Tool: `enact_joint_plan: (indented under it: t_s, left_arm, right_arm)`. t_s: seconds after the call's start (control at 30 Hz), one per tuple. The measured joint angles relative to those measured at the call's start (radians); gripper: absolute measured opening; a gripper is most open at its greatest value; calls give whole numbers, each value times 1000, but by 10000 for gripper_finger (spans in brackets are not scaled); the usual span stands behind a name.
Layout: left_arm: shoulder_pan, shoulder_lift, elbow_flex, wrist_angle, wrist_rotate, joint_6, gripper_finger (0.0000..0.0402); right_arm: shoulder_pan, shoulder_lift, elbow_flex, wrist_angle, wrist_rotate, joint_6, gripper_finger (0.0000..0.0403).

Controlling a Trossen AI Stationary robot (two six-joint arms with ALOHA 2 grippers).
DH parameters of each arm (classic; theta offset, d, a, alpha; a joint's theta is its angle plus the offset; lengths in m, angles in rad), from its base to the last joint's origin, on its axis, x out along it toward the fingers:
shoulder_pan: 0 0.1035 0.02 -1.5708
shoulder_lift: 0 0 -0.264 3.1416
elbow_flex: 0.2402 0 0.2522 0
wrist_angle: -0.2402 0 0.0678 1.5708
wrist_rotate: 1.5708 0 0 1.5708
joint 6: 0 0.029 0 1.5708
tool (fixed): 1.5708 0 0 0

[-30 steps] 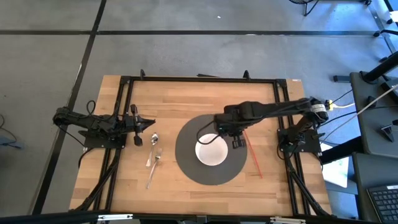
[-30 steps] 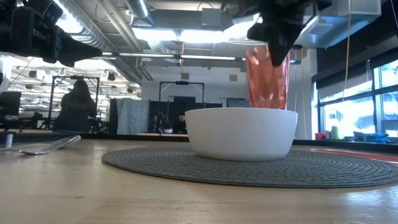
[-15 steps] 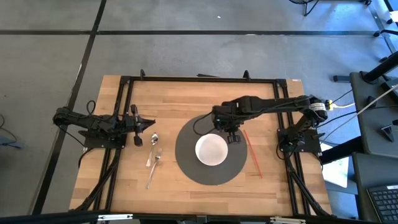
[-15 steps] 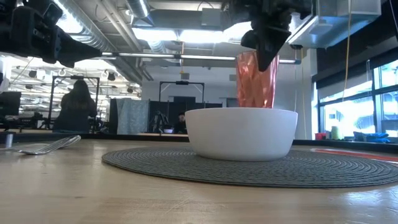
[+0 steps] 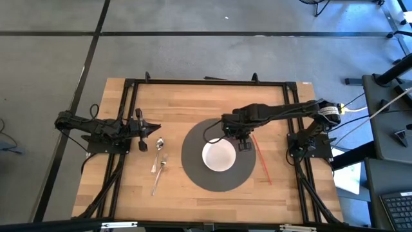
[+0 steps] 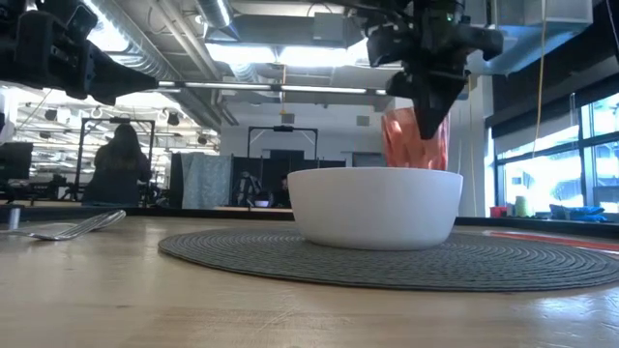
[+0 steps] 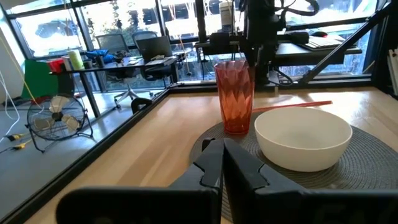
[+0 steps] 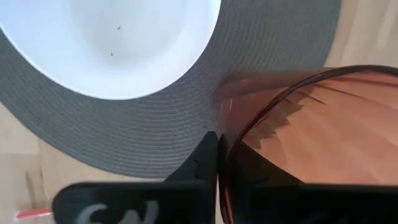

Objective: Pick & Place Utensil
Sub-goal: Put the orange cup on the gray table mat to the top right of the white bowl, then put the orange straw into the orange cup

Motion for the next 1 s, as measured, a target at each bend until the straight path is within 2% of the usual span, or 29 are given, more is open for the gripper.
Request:
enact_joint_plan:
  t_s: [0.33, 0.67, 1.0]
  left_arm:
    - [0, 0, 0, 3, -8, 9, 6]
    - [0, 0, 0, 2, -8, -2, 6]
    - [0, 0, 0, 2, -8, 6, 6]
  right_arm:
    - [-17, -2, -20, 33, -20, -5, 20]
    - [-19, 3, 3, -3, -24, 2, 85]
    - [-19, 4, 128, -48, -24, -9, 123]
